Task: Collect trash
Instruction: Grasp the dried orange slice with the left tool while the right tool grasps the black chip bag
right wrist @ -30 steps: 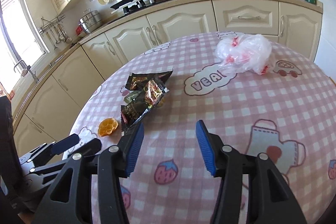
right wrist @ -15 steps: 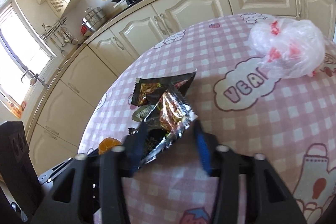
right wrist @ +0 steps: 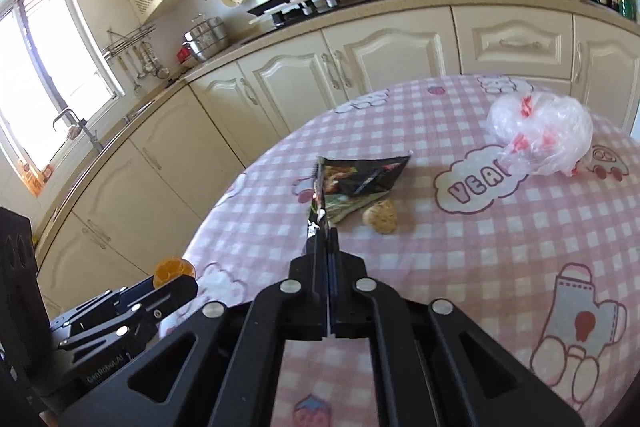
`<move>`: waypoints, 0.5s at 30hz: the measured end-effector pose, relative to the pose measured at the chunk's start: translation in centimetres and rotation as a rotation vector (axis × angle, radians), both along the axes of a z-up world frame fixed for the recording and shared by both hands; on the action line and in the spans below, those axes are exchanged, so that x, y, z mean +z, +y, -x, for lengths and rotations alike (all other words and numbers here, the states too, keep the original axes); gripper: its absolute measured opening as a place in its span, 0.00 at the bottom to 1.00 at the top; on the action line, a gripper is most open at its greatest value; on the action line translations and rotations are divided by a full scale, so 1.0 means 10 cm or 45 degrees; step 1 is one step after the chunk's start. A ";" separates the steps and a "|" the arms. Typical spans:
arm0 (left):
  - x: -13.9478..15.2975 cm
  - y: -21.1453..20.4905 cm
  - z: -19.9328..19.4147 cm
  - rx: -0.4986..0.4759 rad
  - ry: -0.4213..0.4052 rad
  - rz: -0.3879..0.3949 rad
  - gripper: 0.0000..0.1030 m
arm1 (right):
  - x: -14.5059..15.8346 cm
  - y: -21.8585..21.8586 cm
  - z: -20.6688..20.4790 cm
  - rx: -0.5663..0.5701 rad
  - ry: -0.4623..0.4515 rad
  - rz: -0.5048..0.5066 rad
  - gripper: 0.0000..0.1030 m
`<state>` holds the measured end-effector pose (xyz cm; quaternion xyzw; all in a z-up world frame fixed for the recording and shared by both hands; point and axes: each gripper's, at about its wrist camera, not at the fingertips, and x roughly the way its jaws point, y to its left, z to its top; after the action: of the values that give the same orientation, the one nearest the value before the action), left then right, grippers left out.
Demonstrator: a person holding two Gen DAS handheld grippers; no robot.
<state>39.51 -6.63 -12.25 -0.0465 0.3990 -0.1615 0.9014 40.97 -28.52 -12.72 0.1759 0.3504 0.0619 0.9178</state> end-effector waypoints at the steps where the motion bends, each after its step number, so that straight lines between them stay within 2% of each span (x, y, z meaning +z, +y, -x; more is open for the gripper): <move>1: 0.02 0.05 0.04 0.009 -0.005 0.004 0.28 | 0.05 0.07 0.05 0.023 -0.012 0.000 0.01; 9: 0.20 0.63 0.49 0.110 -0.056 0.015 0.28 | 0.37 0.72 0.45 0.177 -0.088 0.027 0.01; 15: 0.17 1.13 0.79 0.216 -0.054 0.016 0.28 | 0.40 1.37 0.67 0.318 -0.085 0.041 0.01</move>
<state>31.57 4.64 -10.58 -0.0823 0.3733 -0.0880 0.9199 34.26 -14.83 -8.75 0.1140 0.3397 0.1758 0.9169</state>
